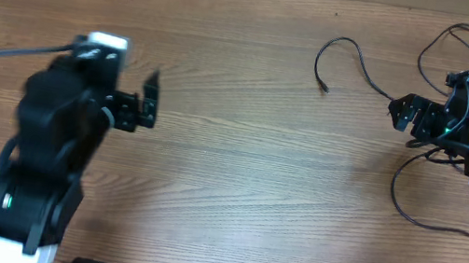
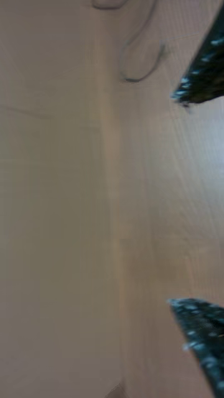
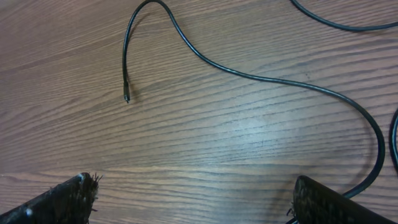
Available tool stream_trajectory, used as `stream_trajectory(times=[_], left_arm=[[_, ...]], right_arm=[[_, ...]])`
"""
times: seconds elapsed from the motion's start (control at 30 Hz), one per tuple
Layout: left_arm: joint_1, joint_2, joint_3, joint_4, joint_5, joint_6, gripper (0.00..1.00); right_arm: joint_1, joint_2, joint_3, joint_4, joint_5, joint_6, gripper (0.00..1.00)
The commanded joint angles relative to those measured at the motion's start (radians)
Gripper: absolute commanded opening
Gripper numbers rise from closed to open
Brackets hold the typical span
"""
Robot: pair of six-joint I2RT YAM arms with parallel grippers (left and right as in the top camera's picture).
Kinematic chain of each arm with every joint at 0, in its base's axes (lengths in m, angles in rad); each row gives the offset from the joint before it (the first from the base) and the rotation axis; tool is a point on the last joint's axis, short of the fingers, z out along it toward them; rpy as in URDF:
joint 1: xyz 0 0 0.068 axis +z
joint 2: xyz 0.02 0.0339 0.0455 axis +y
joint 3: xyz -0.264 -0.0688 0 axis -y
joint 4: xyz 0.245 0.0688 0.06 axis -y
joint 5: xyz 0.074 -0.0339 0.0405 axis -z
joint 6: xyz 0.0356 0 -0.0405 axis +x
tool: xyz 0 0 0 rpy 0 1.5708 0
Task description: Untangle cables
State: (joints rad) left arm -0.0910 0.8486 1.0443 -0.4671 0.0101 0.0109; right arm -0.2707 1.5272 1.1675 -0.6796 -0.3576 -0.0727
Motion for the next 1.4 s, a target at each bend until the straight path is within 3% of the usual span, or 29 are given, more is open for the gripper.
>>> stream_trajectory(times=[0.0,0.2,0.33,0.67,0.87,1.03,1.23,1.37], left_arm=[[0.078,-0.139,-0.186,0.161,0.17,0.019,1.0],[0.105,-0.406,-0.571,0.53,0.19,0.019,1.0],[0.105,-0.603,-0.806,0.669,0.199,-0.012,0.99],[0.179,-0.842,-1.036,0.669,0.185,-0.097,1.0],[0.177,-0.846,-1.039,0.566,0.126,-0.088,0.99],[0.169,-0.845,-1.039,0.387,0.071,-0.085,1.0],[0.169,-0.845,-1.039,0.391,0.06,0.048,1.0],[0.169,-0.844,-1.039,0.393,0.061,0.049,1.0]], right_arm=[[-0.005,-0.002,-0.002,0.006,0.005,-0.004,1.0],[-0.005,-0.002,-0.002,0.006,0.005,-0.004,1.0],[-0.005,-0.002,-0.002,0.006,0.005,-0.004,1.0],[-0.005,-0.002,-0.002,0.006,0.005,-0.004,1.0],[-0.005,-0.002,-0.002,0.006,0.005,-0.004,1.0],[-0.005,-0.002,-0.002,0.006,0.005,-0.004,1.0],[-0.005,-0.002,-0.002,0.006,0.005,-0.004,1.0],[-0.005,-0.002,-0.002,0.006,0.005,-0.004,1.0]])
